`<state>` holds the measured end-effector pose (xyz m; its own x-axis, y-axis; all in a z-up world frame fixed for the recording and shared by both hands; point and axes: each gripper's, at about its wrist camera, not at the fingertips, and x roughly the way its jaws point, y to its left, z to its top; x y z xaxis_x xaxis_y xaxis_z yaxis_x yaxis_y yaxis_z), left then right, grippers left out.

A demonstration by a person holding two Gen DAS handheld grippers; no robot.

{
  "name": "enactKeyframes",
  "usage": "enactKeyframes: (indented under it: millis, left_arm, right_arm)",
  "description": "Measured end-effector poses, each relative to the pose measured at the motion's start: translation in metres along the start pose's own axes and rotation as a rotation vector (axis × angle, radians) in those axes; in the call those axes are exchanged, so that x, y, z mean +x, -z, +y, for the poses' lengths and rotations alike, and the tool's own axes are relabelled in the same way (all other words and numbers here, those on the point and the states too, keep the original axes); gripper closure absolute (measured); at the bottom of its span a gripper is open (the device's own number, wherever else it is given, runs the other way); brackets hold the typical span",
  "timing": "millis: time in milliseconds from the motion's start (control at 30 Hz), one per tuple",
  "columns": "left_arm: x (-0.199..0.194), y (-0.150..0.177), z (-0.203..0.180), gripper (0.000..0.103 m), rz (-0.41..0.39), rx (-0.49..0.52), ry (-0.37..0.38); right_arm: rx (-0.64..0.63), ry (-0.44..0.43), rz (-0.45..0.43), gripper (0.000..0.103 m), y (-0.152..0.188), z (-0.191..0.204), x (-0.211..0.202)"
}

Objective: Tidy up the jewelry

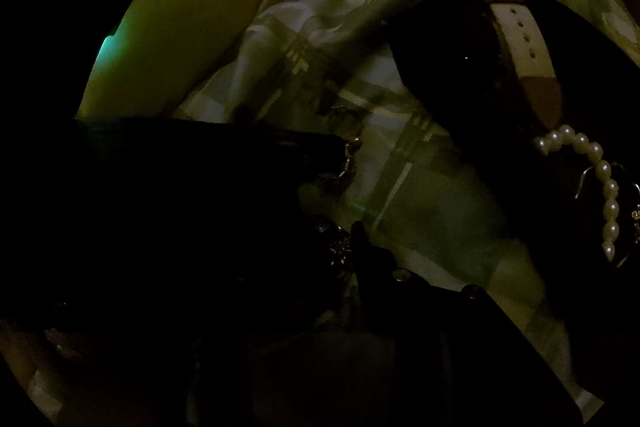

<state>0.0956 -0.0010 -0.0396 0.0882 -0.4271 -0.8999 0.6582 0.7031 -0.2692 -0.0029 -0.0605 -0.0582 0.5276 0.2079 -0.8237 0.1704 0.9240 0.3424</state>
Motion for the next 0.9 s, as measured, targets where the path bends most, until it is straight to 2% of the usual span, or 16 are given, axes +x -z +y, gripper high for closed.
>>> enactKeyframes:
  millis: [100,300,433,600,733,900]
  left_arm:
    - [0.000,0.001,-0.004,0.094,-0.005,0.022,-0.020]
    - [0.003,-0.002,-0.007,0.094,-0.018,0.045,-0.049]
    - [0.006,-0.002,-0.022,0.093,-0.046,0.117,-0.128]
    - [0.011,0.005,-0.044,0.096,-0.071,0.221,-0.223]
    - [0.008,0.011,-0.044,0.102,-0.071,0.237,-0.226]
    - [0.000,0.005,-0.033,0.103,-0.080,0.159,-0.178]
  right_arm:
    - [0.011,0.009,-0.005,0.081,0.006,0.003,-0.003]
    - [0.067,-0.012,-0.024,0.082,0.010,-0.007,-0.019]
    - [0.093,-0.008,-0.029,0.082,0.017,-0.013,-0.033]
    - [0.104,0.010,-0.036,0.082,0.026,-0.017,-0.048]
    - [0.101,0.026,-0.042,0.082,0.042,-0.018,-0.065]
    - [0.097,0.030,-0.058,0.082,0.046,-0.016,-0.073]
